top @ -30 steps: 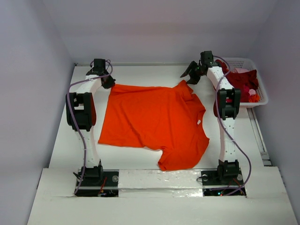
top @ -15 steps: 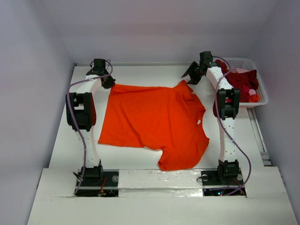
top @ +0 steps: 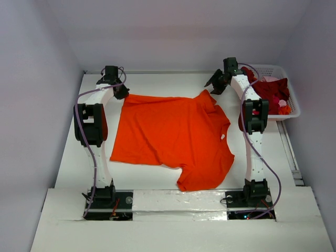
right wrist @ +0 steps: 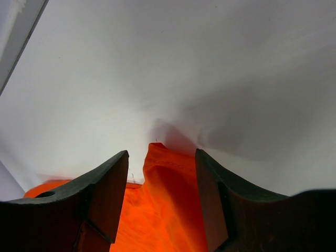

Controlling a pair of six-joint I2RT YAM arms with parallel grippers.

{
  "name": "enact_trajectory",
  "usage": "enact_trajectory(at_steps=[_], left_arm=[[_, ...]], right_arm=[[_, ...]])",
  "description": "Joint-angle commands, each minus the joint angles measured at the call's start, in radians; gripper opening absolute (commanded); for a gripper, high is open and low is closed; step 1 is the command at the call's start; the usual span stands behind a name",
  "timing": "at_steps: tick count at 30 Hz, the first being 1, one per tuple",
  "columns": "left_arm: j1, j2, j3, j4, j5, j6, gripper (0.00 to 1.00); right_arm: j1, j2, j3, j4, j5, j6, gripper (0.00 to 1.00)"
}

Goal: Fold and stack the t-shirts
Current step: Grap the side of the flattened tshirt furthest away from the robot with both arms

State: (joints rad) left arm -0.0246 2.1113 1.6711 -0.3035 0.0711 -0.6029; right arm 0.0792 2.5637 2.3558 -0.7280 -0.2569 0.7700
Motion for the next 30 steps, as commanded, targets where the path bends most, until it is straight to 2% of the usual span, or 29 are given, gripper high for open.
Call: enact_trajectory(at_steps=[1, 9, 28, 30], left_arm=[[0.005, -0.083, 0.027, 0.001, -0.004, 0.003, 0.00], [0.005, -0.083, 0.030, 0.000, -0.005, 0.003, 0.00], [0.005, -0.090, 0.041, -0.005, -0.004, 0.005, 0.00], [0.005, -0.089, 0.041, -0.006, -0.004, 0.005, 0.00]], right_arm=[[0.007, -0.022, 0.002, 0.010, 0.022, 0.015, 0.59], [0.007, -0.025, -0.006, 0.012, 0.021, 0.026, 0.58], [0.016, 0.000, 0.049, -0.117, 0.004, 0.051, 0.55], [0.016, 0.006, 0.056, -0.117, 0.001, 0.051, 0.51]])
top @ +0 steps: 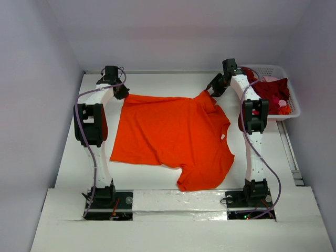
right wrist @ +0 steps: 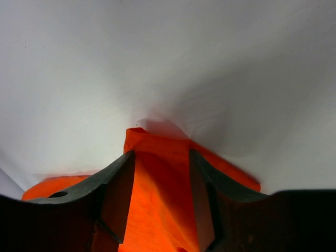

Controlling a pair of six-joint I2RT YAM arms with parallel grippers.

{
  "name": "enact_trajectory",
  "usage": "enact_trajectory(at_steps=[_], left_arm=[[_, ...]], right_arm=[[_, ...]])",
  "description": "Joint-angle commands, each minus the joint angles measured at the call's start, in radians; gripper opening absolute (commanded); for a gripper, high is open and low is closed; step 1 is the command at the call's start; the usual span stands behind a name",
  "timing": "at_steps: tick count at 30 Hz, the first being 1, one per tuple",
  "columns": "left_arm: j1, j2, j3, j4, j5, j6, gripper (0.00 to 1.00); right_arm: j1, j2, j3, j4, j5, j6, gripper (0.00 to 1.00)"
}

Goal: Fold and stack the t-shirts
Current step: Grap the side of the flattened tshirt furthest away from the robot with both arms

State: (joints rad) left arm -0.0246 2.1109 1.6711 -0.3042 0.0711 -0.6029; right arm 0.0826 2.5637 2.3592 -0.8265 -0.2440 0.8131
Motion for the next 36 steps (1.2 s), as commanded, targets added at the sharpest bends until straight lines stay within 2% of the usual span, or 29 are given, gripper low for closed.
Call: enact_trajectory(at_steps=[1, 4, 5, 9, 10, 11, 14, 23, 30, 36], left_arm=[[0.005, -0.091, 0.039, -0.006, -0.004, 0.005, 0.00], [0.014, -0.091, 0.041, -0.006, -0.002, 0.005, 0.00], [0.014, -0.091, 0.039, -0.006, -0.004, 0.005, 0.00], [0.014, -0.089, 0.041, -0.003, -0.002, 0.005, 0.00], [0.014, -0.089, 0.042, -0.006, -0.002, 0.005, 0.00], [0.014, -0.089, 0.044, -0.006, -0.001, 0.005, 0.00], [0.014, -0.089, 0.047, -0.006, -0.001, 0.003, 0.00], [0.014, -0.092, 0.042, -0.006, 0.001, 0.003, 0.00], [0.014, -0.091, 0.044, -0.003, 0.001, 0.002, 0.00], [0.014, -0.103, 0.039, -0.007, -0.005, 0.000, 0.00]], right_arm=[[0.013, 0.006, 0.054, -0.017, -0.011, 0.006, 0.50], [0.013, 0.006, 0.052, -0.010, -0.009, 0.005, 0.46], [0.013, 0.006, 0.052, -0.008, -0.009, 0.004, 0.39], [0.013, 0.007, 0.055, -0.003, -0.011, 0.003, 0.28], [0.013, 0.007, 0.055, -0.002, -0.011, 0.003, 0.24], [0.013, 0.007, 0.055, 0.000, -0.011, 0.003, 0.12], [0.013, 0.007, 0.057, 0.001, -0.009, 0.006, 0.00], [0.013, -0.026, 0.041, 0.030, 0.003, -0.025, 0.00], [0.013, -0.042, 0.141, 0.004, 0.014, -0.100, 0.00], [0.013, -0.076, 0.163, 0.001, 0.011, -0.141, 0.00]])
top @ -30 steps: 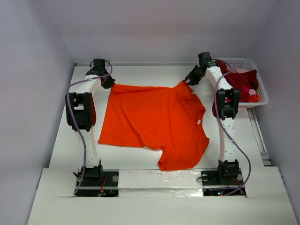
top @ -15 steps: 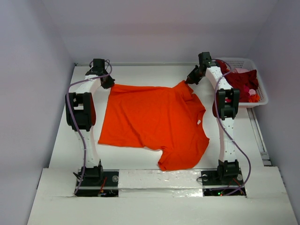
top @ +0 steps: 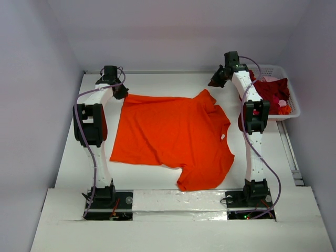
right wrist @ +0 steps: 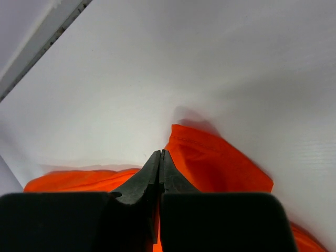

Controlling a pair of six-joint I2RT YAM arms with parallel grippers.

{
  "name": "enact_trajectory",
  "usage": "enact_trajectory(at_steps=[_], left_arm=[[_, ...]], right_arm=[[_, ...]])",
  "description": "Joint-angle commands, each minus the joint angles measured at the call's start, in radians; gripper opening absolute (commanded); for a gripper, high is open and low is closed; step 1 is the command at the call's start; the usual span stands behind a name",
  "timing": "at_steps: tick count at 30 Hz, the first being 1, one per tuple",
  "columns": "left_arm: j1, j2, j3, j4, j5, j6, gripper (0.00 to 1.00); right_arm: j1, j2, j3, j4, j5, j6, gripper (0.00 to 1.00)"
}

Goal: Fold and stack the t-shirts
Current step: Grap the side of the flattened tshirt furthest away from the robot with both arms

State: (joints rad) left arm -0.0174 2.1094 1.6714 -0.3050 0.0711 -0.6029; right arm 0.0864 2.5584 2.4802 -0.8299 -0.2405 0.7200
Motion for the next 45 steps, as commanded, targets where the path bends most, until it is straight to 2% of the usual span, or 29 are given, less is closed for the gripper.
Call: enact_trajectory(at_steps=[1, 10, 11, 12, 14, 15, 16, 18, 29, 38, 41, 45], left_arm=[[0.007, -0.103, 0.039, -0.006, -0.005, 0.000, 0.00], [0.007, -0.118, 0.047, -0.009, -0.005, -0.006, 0.00], [0.007, -0.121, 0.045, -0.009, -0.004, -0.006, 0.00], [0.007, -0.123, 0.044, -0.009, -0.004, -0.006, 0.00], [0.007, -0.126, 0.039, -0.008, -0.004, -0.006, 0.00], [0.007, -0.129, 0.034, -0.008, -0.004, -0.006, 0.00], [0.007, -0.129, 0.031, -0.006, -0.005, -0.005, 0.00], [0.007, -0.129, 0.030, -0.006, -0.004, -0.005, 0.00], [0.007, -0.121, 0.034, -0.003, -0.001, -0.008, 0.00], [0.007, -0.115, 0.039, -0.002, 0.001, -0.008, 0.00], [0.007, -0.114, 0.048, -0.005, 0.002, -0.008, 0.00], [0.007, -0.112, 0.053, -0.008, 0.001, -0.008, 0.00]], right_arm=[[0.009, -0.072, 0.045, 0.003, -0.003, -0.054, 0.00], [0.009, -0.063, 0.009, -0.006, -0.030, -0.073, 0.00], [0.009, -0.060, 0.006, -0.005, -0.022, -0.071, 0.06], [0.009, -0.050, 0.008, -0.005, -0.014, -0.070, 0.24], [0.009, -0.035, 0.022, -0.015, 0.007, -0.073, 0.37], [0.009, -0.029, 0.038, -0.020, 0.009, -0.077, 0.47], [0.009, -0.020, 0.040, -0.026, 0.012, -0.077, 0.53], [0.009, -0.018, 0.030, -0.028, 0.018, -0.083, 0.59], [0.018, -0.003, -0.052, -0.015, 0.015, -0.096, 0.60], [0.059, 0.011, -0.029, -0.049, 0.001, -0.100, 0.55], [0.069, 0.008, -0.033, -0.048, 0.007, -0.110, 0.47], [0.069, 0.013, -0.029, -0.046, 0.009, -0.105, 0.46]])
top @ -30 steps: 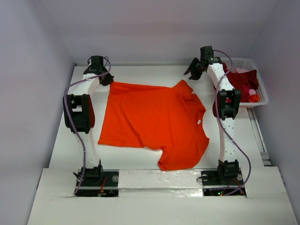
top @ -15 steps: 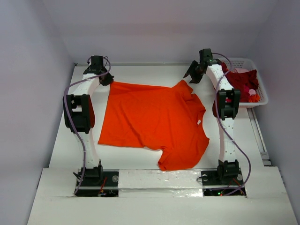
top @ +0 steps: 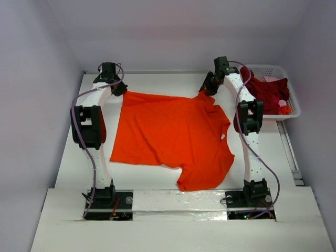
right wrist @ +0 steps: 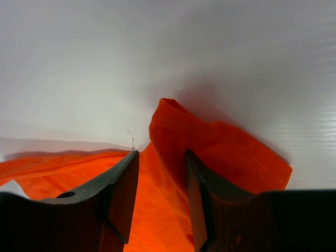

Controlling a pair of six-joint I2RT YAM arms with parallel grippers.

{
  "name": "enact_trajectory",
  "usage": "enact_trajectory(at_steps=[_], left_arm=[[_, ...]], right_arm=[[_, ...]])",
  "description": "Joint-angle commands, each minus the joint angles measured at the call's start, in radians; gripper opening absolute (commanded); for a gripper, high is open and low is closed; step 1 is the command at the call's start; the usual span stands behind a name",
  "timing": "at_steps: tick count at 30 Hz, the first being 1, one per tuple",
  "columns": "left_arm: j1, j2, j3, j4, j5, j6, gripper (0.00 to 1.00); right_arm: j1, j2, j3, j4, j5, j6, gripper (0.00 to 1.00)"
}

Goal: Fold and stack the t-shirts
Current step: Grap the side of the flattened tshirt furthest away from the robot with both arms

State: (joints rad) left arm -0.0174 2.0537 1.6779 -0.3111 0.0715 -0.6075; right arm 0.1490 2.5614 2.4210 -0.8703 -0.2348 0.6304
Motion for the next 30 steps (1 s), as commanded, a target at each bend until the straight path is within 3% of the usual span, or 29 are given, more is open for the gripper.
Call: enact_trajectory(at_steps=[1, 11, 14, 15, 20, 21, 30], left_arm=[[0.007, -0.056, 0.048, -0.003, 0.002, -0.002, 0.00], [0.016, -0.059, 0.051, -0.005, 0.005, -0.001, 0.00], [0.016, -0.060, 0.052, -0.005, 0.005, -0.003, 0.00], [0.016, -0.061, 0.054, -0.005, 0.005, -0.003, 0.00], [0.016, -0.063, 0.051, -0.005, 0.004, -0.003, 0.00], [0.016, -0.066, 0.051, -0.006, 0.004, -0.003, 0.00], [0.016, -0.066, 0.046, -0.005, 0.005, -0.003, 0.00]], right_arm=[[0.006, 0.011, 0.036, -0.010, 0.008, -0.014, 0.46], [0.006, -0.001, 0.029, -0.032, 0.081, 0.014, 0.43], [0.006, 0.003, 0.033, -0.038, 0.091, 0.017, 0.32], [0.006, 0.003, 0.035, -0.038, 0.091, 0.018, 0.23], [0.006, 0.005, 0.038, -0.041, 0.094, 0.020, 0.09], [0.006, 0.005, 0.038, -0.042, 0.094, 0.022, 0.01], [0.006, 0.006, 0.053, -0.024, 0.060, 0.000, 0.00]])
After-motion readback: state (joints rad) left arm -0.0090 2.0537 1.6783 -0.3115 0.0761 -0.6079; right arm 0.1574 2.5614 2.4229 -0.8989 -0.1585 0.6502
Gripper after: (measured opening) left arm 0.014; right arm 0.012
